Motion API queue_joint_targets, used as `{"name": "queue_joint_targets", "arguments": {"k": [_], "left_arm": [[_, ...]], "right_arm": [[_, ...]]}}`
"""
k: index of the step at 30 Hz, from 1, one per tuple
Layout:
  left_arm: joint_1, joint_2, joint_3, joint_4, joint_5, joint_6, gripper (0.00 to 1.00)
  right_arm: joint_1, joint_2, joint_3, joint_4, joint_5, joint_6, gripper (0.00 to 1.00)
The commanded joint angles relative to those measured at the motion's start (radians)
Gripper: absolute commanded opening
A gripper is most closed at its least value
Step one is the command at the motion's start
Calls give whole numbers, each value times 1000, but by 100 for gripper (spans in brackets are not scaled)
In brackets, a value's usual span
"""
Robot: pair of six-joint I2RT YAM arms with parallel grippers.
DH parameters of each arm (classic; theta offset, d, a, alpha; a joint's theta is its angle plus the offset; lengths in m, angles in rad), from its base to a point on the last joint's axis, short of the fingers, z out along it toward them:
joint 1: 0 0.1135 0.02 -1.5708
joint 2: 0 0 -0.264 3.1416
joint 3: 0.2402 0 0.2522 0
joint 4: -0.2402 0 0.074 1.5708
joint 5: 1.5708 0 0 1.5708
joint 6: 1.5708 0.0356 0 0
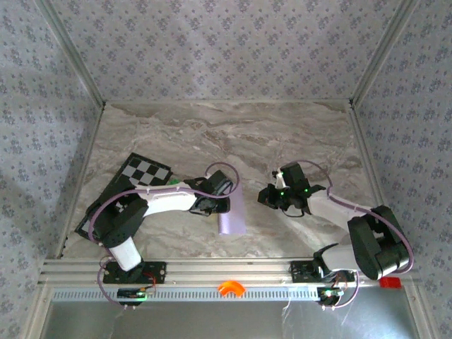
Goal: Fold a paper plane with a square sheet of paper (pick it up from the middle)
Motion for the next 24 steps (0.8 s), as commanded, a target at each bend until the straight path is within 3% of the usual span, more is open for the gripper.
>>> {"name": "queue_joint_targets", "arguments": {"k": [1,19,24], "left_arm": [[8,81,-24,-4,-62,34,37],[10,95,-4,-18,-64,43,38],[10,94,-8,-18,-65,43,38]], "right_arm": [[11,12,2,6,-14,9,10],[56,76,33,28,-38,3,12],[77,98,49,52,-66,0,5]]}}
